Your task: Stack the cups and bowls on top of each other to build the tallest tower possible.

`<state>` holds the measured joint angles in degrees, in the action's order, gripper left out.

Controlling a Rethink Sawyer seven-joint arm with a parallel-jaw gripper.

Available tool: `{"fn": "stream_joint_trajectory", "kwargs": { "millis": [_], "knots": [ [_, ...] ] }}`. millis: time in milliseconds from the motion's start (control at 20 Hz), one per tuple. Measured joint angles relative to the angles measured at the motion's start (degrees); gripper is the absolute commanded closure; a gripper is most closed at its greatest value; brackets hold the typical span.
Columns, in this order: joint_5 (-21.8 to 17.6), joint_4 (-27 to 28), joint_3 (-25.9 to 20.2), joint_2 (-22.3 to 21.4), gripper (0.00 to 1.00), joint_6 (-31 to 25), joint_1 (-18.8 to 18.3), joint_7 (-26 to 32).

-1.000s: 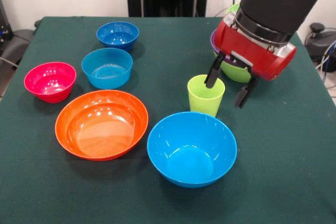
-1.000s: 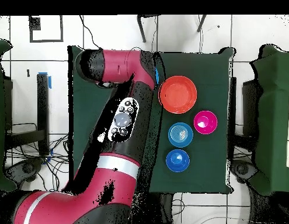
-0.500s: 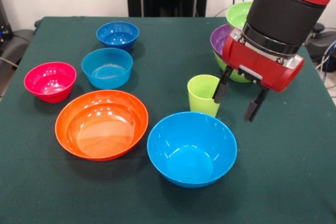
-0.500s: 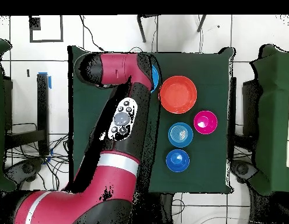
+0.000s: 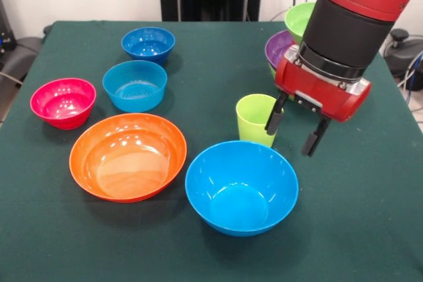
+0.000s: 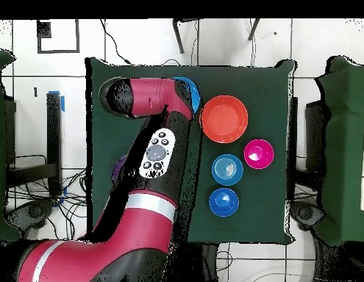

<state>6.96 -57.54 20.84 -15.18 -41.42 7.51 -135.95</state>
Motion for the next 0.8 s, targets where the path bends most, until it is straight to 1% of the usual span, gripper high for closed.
{"fn": "stream_joint_trajectory", "kwargs": {
  "millis": [550, 800],
  "knots": [
    [-0.20, -5.31, -0.09, -2.68, 0.00, 0.01, 0.02, 0.00],
    [-1.78, -6.39, -0.23, -3.92, 0.00, 0.01, 0.02, 0.00]
  ]
}}
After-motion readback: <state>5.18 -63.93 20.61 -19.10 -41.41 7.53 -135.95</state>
